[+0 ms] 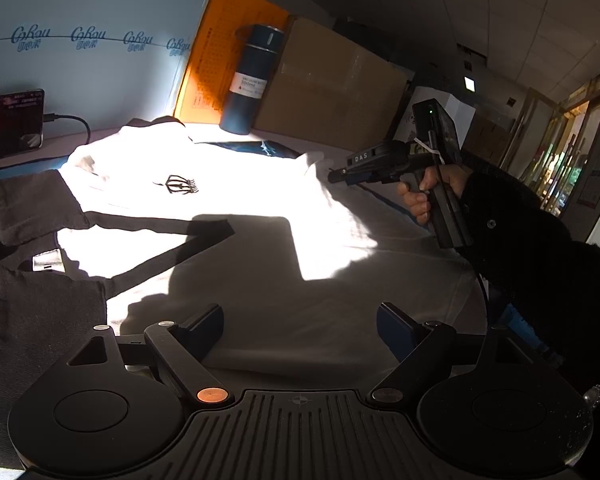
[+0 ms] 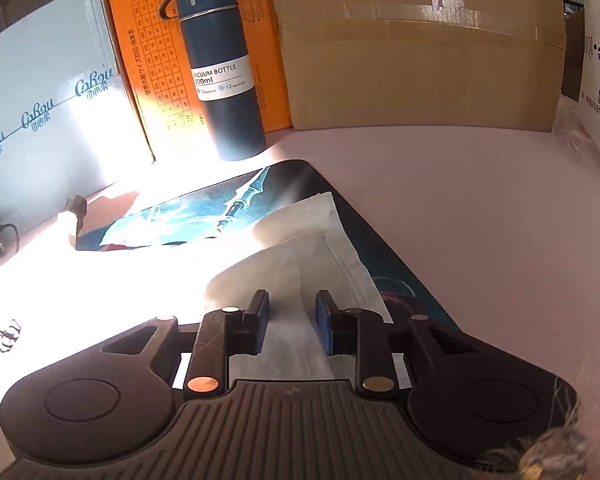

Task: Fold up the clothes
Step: 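Smooth the white shirt collar with the right gripper, opening and closing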

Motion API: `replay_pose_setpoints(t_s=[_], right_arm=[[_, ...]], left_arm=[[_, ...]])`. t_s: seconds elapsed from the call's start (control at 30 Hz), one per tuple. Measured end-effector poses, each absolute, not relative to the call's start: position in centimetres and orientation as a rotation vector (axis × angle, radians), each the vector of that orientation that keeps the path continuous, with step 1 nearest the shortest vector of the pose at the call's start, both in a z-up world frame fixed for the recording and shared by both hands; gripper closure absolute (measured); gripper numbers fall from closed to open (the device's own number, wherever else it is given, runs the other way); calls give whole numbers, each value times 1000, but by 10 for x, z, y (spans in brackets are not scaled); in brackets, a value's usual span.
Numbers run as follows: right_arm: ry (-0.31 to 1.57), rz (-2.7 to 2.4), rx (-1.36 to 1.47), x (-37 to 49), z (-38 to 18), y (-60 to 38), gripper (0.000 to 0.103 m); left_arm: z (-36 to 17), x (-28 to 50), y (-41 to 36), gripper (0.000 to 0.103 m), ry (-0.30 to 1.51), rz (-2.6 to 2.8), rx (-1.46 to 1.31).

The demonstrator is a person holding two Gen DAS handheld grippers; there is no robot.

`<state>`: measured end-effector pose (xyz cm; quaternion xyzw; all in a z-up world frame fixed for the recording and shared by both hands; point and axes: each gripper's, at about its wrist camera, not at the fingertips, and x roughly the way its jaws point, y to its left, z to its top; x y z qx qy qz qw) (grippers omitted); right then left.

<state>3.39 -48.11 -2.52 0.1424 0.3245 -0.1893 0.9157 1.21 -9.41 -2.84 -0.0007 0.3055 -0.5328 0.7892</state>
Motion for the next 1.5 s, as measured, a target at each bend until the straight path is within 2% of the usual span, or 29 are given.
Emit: replay_pose_setpoints(t_s=[0.07,0.2,0.33,0.47,0.53,0.6,0.63,0.77,1.13,1.27,1.43,1.47,1.5], right_arm=[[646,-393,298,22,-22,-481,100],[594,-430,308,-2,-11,-482,100],[633,-485,282,-11,-15,-481,100],[605,-470,373,-20,-22,-488,99],[567,-464,457,-23,-20,-495,94],[533,-447,566,-25,-16,-504,69],[518,-433,601,-25,-16,-507,66],[499,-410,674,-21,-20,-509,62],[414,-299,956,-38,-34,-529,61],[435,-283,935,-33,-32,-524,50],[507,-335,694,-12,-26,-502,54],[518,-335,639,-8,-25,-496,58],[536,-327,568,-4,-25,-489,75]], left_arm=[[-28,12,-94,17,657,-1147,0],[-28,11,-94,17,652,-1145,6],[-28,11,-94,17,649,-1143,9],[-27,11,-94,17,649,-1143,9],[-27,11,-94,17,650,-1143,9],[-27,12,-94,17,650,-1143,8],[-27,12,-94,17,650,-1143,7],[-27,11,-94,17,650,-1143,9],[-28,11,-94,17,648,-1143,11],[-28,11,-94,17,648,-1142,12],[-28,10,-94,17,647,-1142,12],[-28,10,-94,17,646,-1142,13],[-27,10,-94,17,646,-1142,13]])
